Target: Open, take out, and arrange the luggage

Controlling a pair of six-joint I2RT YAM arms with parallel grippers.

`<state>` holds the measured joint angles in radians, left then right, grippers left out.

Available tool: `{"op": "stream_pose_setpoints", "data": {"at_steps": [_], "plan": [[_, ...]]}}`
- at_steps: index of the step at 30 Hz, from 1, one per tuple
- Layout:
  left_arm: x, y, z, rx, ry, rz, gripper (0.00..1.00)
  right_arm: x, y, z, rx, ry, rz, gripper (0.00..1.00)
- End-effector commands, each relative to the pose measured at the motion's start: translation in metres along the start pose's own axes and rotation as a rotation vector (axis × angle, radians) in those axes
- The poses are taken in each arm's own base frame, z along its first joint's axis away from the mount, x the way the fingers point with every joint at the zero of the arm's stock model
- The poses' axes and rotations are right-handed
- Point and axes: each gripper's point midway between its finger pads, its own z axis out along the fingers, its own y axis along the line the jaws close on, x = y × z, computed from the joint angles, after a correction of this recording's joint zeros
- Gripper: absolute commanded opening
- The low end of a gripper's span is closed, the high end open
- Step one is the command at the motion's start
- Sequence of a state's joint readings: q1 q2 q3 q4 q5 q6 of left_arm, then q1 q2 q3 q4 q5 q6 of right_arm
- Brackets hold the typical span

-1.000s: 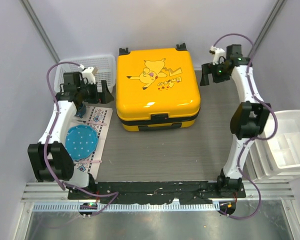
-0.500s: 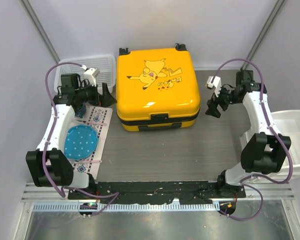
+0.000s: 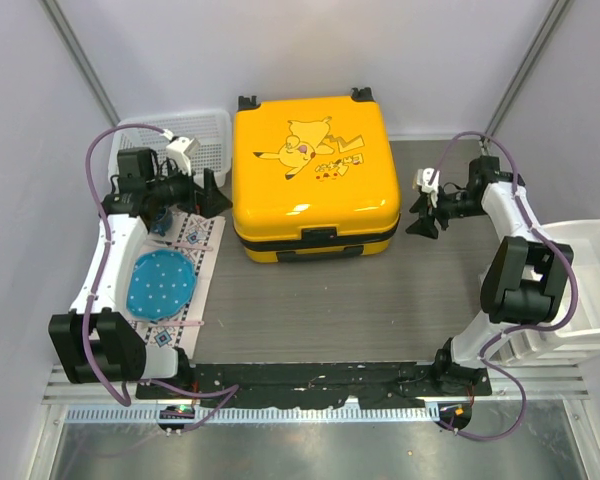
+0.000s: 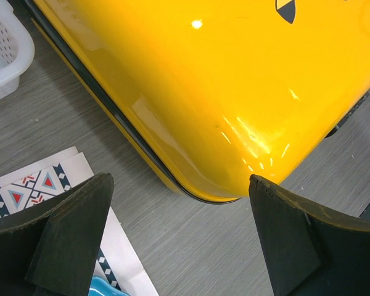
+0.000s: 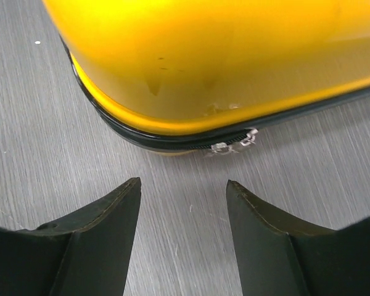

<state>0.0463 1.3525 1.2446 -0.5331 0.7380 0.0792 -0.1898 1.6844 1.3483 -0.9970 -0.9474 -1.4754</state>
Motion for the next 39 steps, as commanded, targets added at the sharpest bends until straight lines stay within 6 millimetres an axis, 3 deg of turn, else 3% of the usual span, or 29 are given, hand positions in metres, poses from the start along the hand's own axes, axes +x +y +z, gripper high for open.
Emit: {"op": "stream_pose_setpoints", "data": {"at_steps": [1, 3, 4, 5, 6, 13, 19, 29, 39], "plan": [[-0.008, -0.006, -0.008, 0.009, -0.019, 0.050, 0.96, -0.014, -0.010, 0.011, 0.038, -0.119, -0.088, 0.61], [-0.008, -0.004, -0.008, 0.000, -0.017, 0.047, 0.95, -0.006, -0.011, 0.017, 0.071, -0.124, -0.051, 0.61], [-0.008, -0.004, -0.007, 0.000, -0.014, 0.046, 0.95, -0.013, -0.027, 0.014, 0.139, -0.139, -0.056, 0.60], [-0.008, -0.003, -0.007, -0.001, -0.013, 0.046, 0.95, -0.005, -0.024, 0.019, 0.150, -0.141, -0.027, 0.60], [-0.007, -0.002, -0.006, -0.002, -0.011, 0.042, 0.95, -0.008, -0.036, 0.017, 0.198, -0.149, -0.052, 0.60], [-0.006, 0.001, -0.005, -0.016, -0.008, 0.034, 0.94, -0.010, -0.040, 0.023, 0.229, -0.185, -0.004, 0.56], [-0.004, 0.004, -0.005, -0.027, -0.005, 0.031, 0.94, -0.007, -0.028, 0.028, 0.239, -0.221, 0.034, 0.52], [0.001, 0.006, -0.005, -0.040, 0.006, 0.023, 0.94, -0.026, -0.043, 0.019, 0.357, -0.304, 0.012, 0.42], [0.001, 0.008, -0.004, -0.047, 0.010, 0.029, 0.94, -0.028, -0.040, 0.019, 0.352, -0.324, -0.007, 0.34]]}}
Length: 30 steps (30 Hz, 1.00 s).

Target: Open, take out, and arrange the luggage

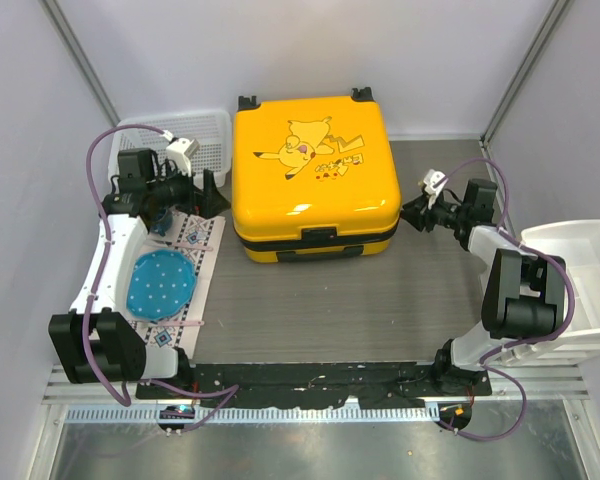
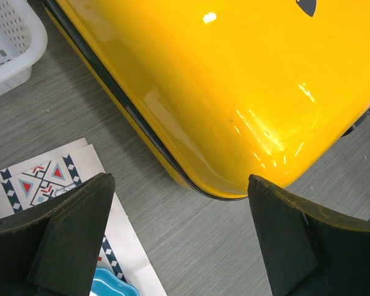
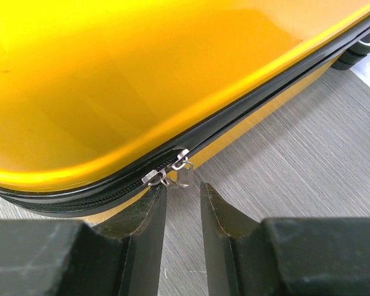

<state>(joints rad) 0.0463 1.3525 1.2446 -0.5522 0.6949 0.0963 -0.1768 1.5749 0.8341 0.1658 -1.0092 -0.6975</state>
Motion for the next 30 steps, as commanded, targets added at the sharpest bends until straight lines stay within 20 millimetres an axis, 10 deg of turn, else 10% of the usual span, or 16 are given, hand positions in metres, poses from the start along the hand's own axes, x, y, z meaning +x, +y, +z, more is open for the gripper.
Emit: {"op": "stream_pose_setpoints", "data": {"at_steps": [1, 10, 15, 30], "plan": [[-0.003, 0.001, -0.003, -0.008, -0.009, 0.023, 0.94, -0.037, -0.005, -0.002, -0.002, -0.089, -0.131, 0.33], [-0.006, 0.003, -0.003, -0.014, -0.008, 0.027, 0.94, -0.026, 0.007, 0.000, -0.101, -0.043, -0.224, 0.23], [-0.007, 0.003, -0.003, -0.014, -0.006, 0.025, 0.93, -0.019, 0.021, -0.006, -0.178, 0.005, -0.254, 0.00], [0.018, 0.001, 0.007, 0.004, 0.046, 0.028, 0.90, -0.013, 0.083, -0.035, -0.310, 0.102, -0.218, 0.00]]}}
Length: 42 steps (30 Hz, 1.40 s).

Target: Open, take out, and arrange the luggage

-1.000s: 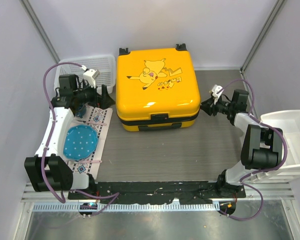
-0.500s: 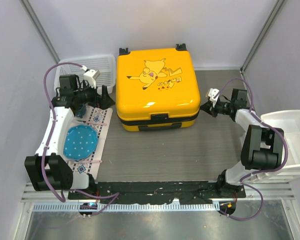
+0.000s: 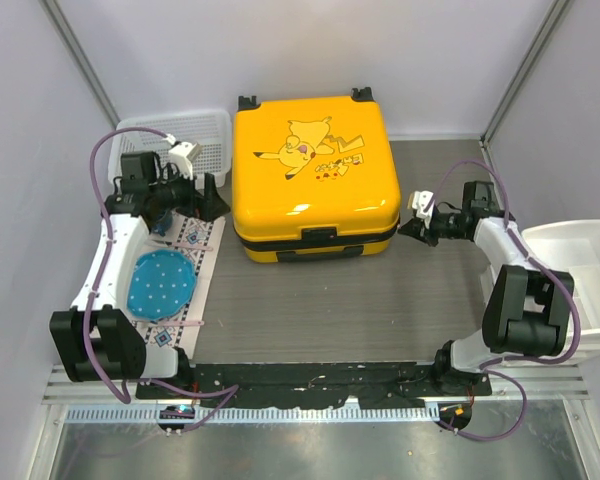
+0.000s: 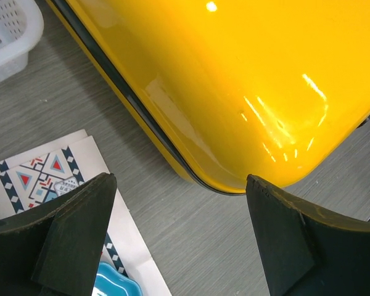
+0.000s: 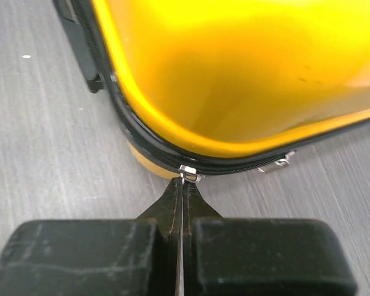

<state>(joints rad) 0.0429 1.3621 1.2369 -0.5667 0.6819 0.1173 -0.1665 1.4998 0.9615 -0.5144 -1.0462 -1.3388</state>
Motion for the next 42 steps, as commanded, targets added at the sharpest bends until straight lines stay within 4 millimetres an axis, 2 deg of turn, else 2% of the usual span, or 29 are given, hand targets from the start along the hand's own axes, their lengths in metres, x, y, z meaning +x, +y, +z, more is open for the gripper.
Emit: {"op": "stream_pose_setpoints", "data": {"at_steps": [1, 3, 4, 5, 6, 7, 8, 9, 10, 11, 12, 13, 15, 20, 21, 23, 24, 26, 27, 28, 29, 30, 33, 35, 36, 39, 40, 41, 42], "plan": [[0.014, -0.005, 0.007, 0.016, 0.031, 0.028, 0.90, -0.013, 0.041, -0.004, -0.085, 0.006, 0.024, 0.01], [0.020, -0.004, 0.011, 0.014, 0.046, 0.037, 0.90, -0.019, 0.048, -0.003, -0.085, 0.016, 0.029, 0.00], [0.026, -0.014, 0.017, 0.040, 0.064, 0.049, 0.90, -0.018, 0.054, -0.001, -0.084, 0.026, 0.059, 0.00], [0.027, -0.014, 0.019, 0.042, 0.062, 0.054, 0.89, -0.022, 0.046, 0.001, -0.047, 0.021, 0.040, 0.00], [0.029, -0.015, 0.021, 0.044, 0.064, 0.057, 0.89, -0.026, 0.048, 0.004, -0.032, 0.021, 0.102, 0.00], [0.035, -0.016, 0.024, 0.052, 0.075, 0.053, 0.88, -0.032, 0.056, 0.008, -0.027, 0.019, 0.093, 0.00], [0.036, -0.016, 0.026, 0.059, 0.070, 0.058, 0.87, -0.037, 0.043, 0.012, 0.030, 0.022, 0.050, 0.00], [0.038, -0.017, 0.028, 0.068, 0.074, 0.061, 0.87, -0.038, 0.040, 0.012, 0.068, 0.025, 0.080, 0.00], [0.044, -0.021, 0.031, 0.090, 0.086, 0.076, 0.86, -0.049, 0.050, 0.021, 0.060, 0.007, 0.125, 0.00], [0.047, -0.025, 0.033, 0.113, 0.091, 0.089, 0.85, -0.052, 0.043, 0.022, 0.102, 0.014, 0.121, 0.00], [0.050, -0.029, 0.035, 0.125, 0.098, 0.102, 0.84, -0.054, 0.044, 0.024, 0.116, 0.016, 0.142, 0.00], [0.055, -0.034, 0.040, 0.146, 0.114, 0.125, 0.84, -0.063, 0.042, 0.025, 0.141, -0.007, 0.172, 0.00], [0.061, -0.039, 0.045, 0.163, 0.130, 0.152, 0.81, -0.065, 0.038, 0.025, 0.183, -0.006, 0.203, 0.00], [0.067, -0.072, 0.061, 0.278, 0.142, 0.256, 0.74, -0.072, 0.025, 0.020, 0.263, -0.013, 0.328, 0.00], [0.068, -0.086, 0.065, 0.314, 0.150, 0.289, 0.73, -0.074, 0.020, 0.018, 0.282, -0.010, 0.323, 0.00], [0.070, -0.100, 0.073, 0.350, 0.156, 0.331, 0.69, -0.074, 0.016, 0.013, 0.292, -0.012, 0.318, 0.00], [0.070, -0.116, 0.077, 0.379, 0.158, 0.357, 0.67, -0.075, 0.016, 0.011, 0.288, -0.015, 0.315, 0.00], [0.072, -0.130, 0.088, 0.406, 0.170, 0.312, 0.60, -0.070, 0.017, 0.006, 0.285, 0.012, 0.308, 0.00], [0.074, -0.147, 0.091, 0.452, 0.176, 0.304, 0.59, -0.067, 0.018, 0.003, 0.286, 0.023, 0.305, 0.00], [0.070, -0.155, 0.097, 0.465, 0.159, 0.304, 0.59, -0.063, 0.021, 0.002, 0.282, 0.036, 0.317, 0.00], [0.074, -0.161, 0.104, 0.472, 0.177, 0.260, 0.58, -0.057, 0.022, -0.002, 0.289, 0.045, 0.326, 0.01], [0.070, -0.175, 0.111, 0.495, 0.158, 0.278, 0.57, -0.057, 0.022, -0.004, 0.296, 0.044, 0.328, 0.00], [0.058, -0.190, 0.129, 0.503, 0.129, 0.203, 0.57, -0.057, 0.037, -0.004, 0.267, 0.040, 0.375, 0.00], [0.052, -0.190, 0.136, 0.485, 0.119, 0.144, 0.57, -0.055, 0.045, -0.002, 0.272, 0.034, 0.391, 0.00], [0.046, -0.190, 0.140, 0.478, 0.110, 0.126, 0.58, -0.063, 0.047, -0.002, 0.281, 0.011, 0.373, 0.00], [0.038, -0.192, 0.144, 0.466, 0.098, 0.119, 0.58, -0.064, 0.056, 0.003, 0.293, 0.001, 0.380, 0.00], [0.040, -0.193, 0.146, 0.468, 0.101, 0.121, 0.58, -0.073, 0.065, 0.008, 0.266, -0.013, 0.354, 0.00], [0.041, -0.196, 0.147, 0.471, 0.105, 0.122, 0.58, -0.071, 0.069, 0.011, 0.271, -0.003, 0.351, 0.00], [0.040, -0.197, 0.147, 0.471, 0.099, 0.124, 0.58, -0.076, 0.069, 0.014, 0.282, -0.021, 0.332, 0.00]]}}
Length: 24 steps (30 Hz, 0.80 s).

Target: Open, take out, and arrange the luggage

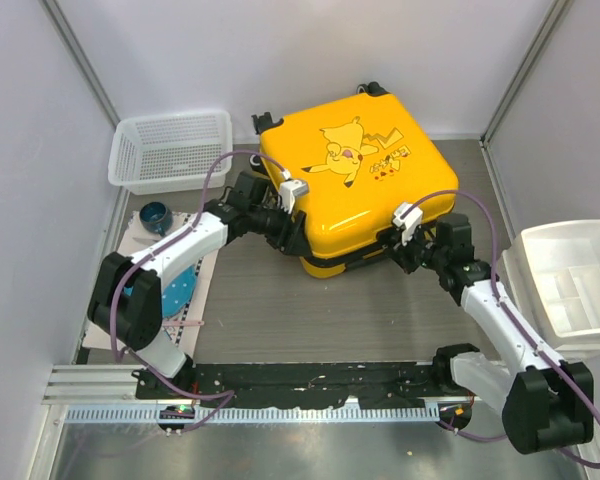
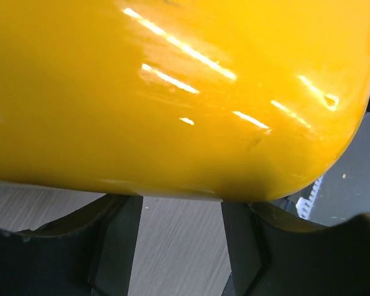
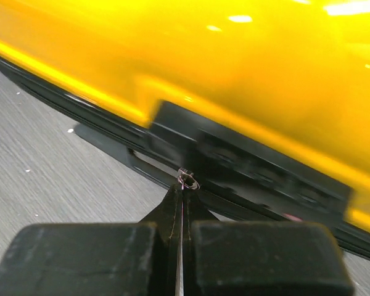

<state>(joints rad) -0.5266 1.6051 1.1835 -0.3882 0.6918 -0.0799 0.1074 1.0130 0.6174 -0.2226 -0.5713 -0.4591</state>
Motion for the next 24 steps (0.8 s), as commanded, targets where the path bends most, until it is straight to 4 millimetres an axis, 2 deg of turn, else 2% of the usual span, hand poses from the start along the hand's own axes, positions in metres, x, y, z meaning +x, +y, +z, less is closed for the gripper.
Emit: {"op": "stream_pose_setpoints", "data": {"at_steps": [1, 2, 4, 5, 7, 8, 9, 11, 13, 14, 19, 20, 21, 22, 24], "plan": [[-0.058, -0.001, 0.021, 0.004, -0.183, 0.114, 0.58, -0.046, 0.036, 0.003, -0.054, -0.164, -0.073, 0.01], [-0.057, 0.000, 0.021, -0.005, -0.188, 0.101, 0.59, -0.040, 0.035, 0.006, -0.019, -0.154, -0.067, 0.00], [-0.061, 0.001, 0.019, -0.020, -0.209, 0.086, 0.61, -0.052, 0.038, 0.008, 0.013, -0.210, -0.058, 0.00], [-0.061, 0.001, 0.016, -0.031, -0.215, 0.083, 0.62, -0.054, 0.050, 0.010, -0.006, -0.224, -0.057, 0.00], [-0.063, 0.000, 0.012, -0.043, -0.227, 0.079, 0.64, -0.062, 0.051, 0.013, 0.039, -0.250, -0.021, 0.00], [-0.062, -0.002, 0.007, -0.051, -0.237, 0.074, 0.65, -0.064, 0.067, 0.019, 0.002, -0.245, 0.009, 0.00], [-0.063, -0.001, 0.004, -0.062, -0.249, 0.071, 0.66, -0.065, 0.068, 0.022, 0.020, -0.242, 0.022, 0.00], [-0.058, 0.002, -0.006, -0.087, -0.265, 0.049, 0.65, -0.066, 0.085, 0.033, -0.008, -0.222, 0.039, 0.00], [-0.058, 0.007, -0.017, -0.116, -0.304, 0.057, 0.61, -0.070, 0.093, 0.040, -0.014, -0.222, 0.045, 0.00], [-0.054, 0.010, -0.028, -0.133, -0.334, 0.062, 0.60, -0.076, 0.096, 0.042, -0.013, -0.229, 0.061, 0.00], [-0.037, 0.019, -0.052, -0.186, -0.360, 0.080, 0.57, -0.091, 0.126, 0.051, -0.059, -0.247, 0.073, 0.00], [-0.026, 0.026, -0.051, -0.197, -0.358, 0.066, 0.56, -0.096, 0.129, 0.050, -0.057, -0.262, 0.078, 0.00], [-0.016, 0.030, -0.049, -0.200, -0.358, 0.056, 0.55, -0.099, 0.148, 0.050, -0.084, -0.264, 0.105, 0.00], [-0.004, 0.034, -0.044, -0.204, -0.343, 0.038, 0.54, -0.103, 0.142, 0.051, -0.025, -0.269, 0.122, 0.00], [-0.002, 0.039, -0.036, -0.195, -0.352, 0.034, 0.50, -0.103, 0.148, 0.054, 0.008, -0.248, 0.151, 0.00]]}}
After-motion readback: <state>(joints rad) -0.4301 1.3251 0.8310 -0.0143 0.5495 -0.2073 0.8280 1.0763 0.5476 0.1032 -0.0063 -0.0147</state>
